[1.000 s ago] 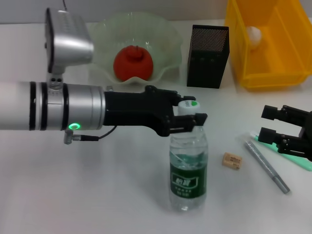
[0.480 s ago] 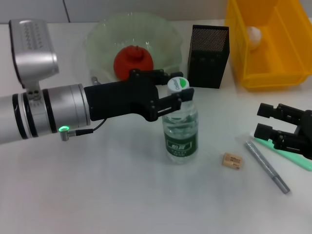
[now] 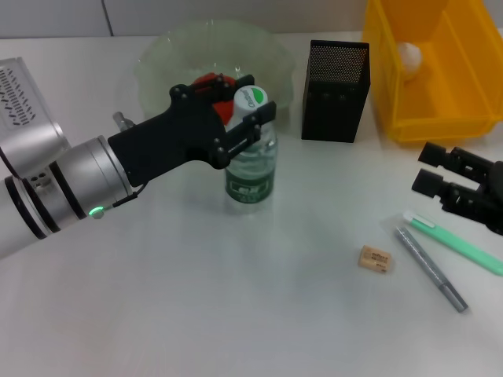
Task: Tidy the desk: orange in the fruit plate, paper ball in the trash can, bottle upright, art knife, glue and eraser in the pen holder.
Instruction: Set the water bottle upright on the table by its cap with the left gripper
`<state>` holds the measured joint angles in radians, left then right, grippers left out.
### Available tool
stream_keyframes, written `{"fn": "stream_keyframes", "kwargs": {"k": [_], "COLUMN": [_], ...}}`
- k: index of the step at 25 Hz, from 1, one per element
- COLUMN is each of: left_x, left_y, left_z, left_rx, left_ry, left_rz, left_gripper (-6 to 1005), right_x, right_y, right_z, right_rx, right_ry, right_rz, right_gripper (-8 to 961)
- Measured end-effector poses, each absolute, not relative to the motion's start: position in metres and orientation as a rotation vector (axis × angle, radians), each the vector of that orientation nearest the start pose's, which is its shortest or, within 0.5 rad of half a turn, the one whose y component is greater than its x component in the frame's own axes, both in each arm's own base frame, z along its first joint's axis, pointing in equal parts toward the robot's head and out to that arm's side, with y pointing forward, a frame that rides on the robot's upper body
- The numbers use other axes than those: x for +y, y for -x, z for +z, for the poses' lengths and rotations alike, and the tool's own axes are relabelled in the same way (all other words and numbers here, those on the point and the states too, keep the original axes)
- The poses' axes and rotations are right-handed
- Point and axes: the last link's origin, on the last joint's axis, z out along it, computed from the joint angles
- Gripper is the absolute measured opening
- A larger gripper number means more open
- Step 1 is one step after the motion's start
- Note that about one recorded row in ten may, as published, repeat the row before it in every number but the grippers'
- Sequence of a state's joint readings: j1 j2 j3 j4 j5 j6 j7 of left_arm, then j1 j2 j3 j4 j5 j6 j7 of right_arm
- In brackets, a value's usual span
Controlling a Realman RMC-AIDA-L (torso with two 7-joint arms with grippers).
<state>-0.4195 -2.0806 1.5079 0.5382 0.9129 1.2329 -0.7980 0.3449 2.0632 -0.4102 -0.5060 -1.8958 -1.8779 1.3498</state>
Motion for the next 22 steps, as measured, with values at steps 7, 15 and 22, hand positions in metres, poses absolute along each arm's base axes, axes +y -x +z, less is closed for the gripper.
{"fn": "stream_keyframes", "kwargs": {"k": [7, 15, 22], "left_x": [0.333, 0.333, 0.334], "left_y": [0.230, 0.240, 0.243], "left_z": [-0.051, -0.049, -0.046], "left_rx": [-0.192, -0.217, -0.245], "left_ry": [2.333, 2.269, 2.242], "left_rz": [-0.959, -0.945, -0.952], "left_gripper": [461, 476, 489], "right_x": [0.258, 0.259, 0.263], "right_y": [-0.314, -0.323, -0.321], "right_z": [0.032, 0.033, 0.033], "right_rx": [0.924, 0.960, 0.952], "right_ry": [2.207, 2.109, 2.105], "right_rz": [1.304, 1.295, 1.298], "right_gripper": [770, 770, 770]}}
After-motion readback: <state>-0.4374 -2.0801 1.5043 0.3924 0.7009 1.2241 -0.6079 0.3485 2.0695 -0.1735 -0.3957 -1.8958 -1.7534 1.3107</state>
